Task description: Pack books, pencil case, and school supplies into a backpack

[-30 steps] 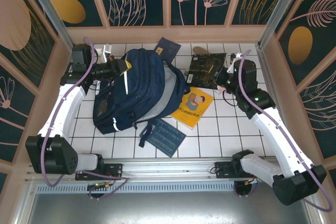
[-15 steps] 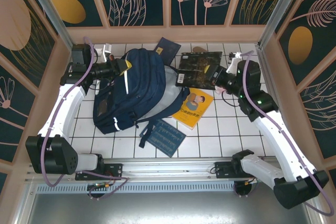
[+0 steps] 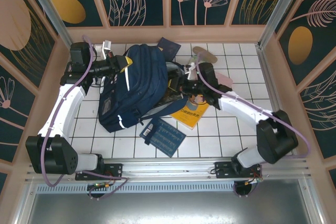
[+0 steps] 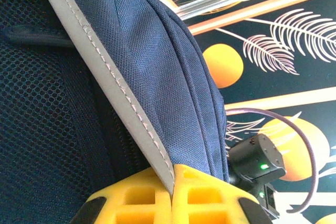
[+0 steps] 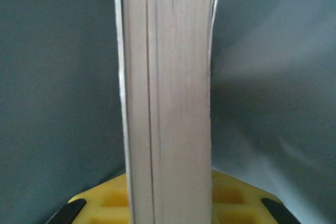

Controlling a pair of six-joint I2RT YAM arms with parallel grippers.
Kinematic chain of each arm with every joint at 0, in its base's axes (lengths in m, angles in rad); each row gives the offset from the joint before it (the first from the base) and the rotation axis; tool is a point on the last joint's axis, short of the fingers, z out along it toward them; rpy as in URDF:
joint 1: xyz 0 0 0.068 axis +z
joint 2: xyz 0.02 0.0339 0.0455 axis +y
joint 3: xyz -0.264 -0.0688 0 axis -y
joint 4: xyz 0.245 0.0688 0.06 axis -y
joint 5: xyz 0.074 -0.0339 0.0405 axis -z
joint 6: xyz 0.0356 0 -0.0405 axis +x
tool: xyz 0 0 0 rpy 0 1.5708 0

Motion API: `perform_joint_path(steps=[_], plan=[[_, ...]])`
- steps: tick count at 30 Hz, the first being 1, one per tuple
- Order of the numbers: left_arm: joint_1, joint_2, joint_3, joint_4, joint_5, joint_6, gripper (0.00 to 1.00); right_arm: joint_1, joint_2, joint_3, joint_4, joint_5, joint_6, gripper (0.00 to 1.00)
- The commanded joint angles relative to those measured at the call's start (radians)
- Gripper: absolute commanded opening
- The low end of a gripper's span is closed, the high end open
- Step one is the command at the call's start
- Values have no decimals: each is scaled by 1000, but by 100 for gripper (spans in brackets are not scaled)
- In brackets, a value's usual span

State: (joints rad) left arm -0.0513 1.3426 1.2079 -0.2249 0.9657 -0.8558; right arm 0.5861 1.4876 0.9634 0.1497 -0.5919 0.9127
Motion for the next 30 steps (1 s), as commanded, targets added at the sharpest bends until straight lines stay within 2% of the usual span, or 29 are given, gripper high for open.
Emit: perform_joint_path(steps=[1, 11, 14, 19, 25, 26, 27, 30], plan=[[-1, -45, 21, 156, 75, -14, 0, 65, 95, 124, 197, 8, 26, 0], [-1, -35, 33, 151, 68, -10, 0, 236, 522, 460, 83, 223, 54, 0], [-1, -29, 42, 140, 66, 0, 0, 265, 629, 571, -21, 304, 35, 0], [4, -25, 83, 61, 30, 54, 0, 247, 731, 685, -238, 473, 17, 0], [58, -23, 104, -1, -22, 73, 0, 230, 820, 757, -343, 471, -45, 0], [66, -23, 105, -9, -31, 79, 0, 230, 830, 771, -362, 477, -57, 3], [72, -25, 104, -18, -42, 85, 0, 227, 829, 766, -347, 453, -69, 10], [77, -29, 92, -51, -80, 112, 0, 218, 774, 690, -182, 290, -93, 46]])
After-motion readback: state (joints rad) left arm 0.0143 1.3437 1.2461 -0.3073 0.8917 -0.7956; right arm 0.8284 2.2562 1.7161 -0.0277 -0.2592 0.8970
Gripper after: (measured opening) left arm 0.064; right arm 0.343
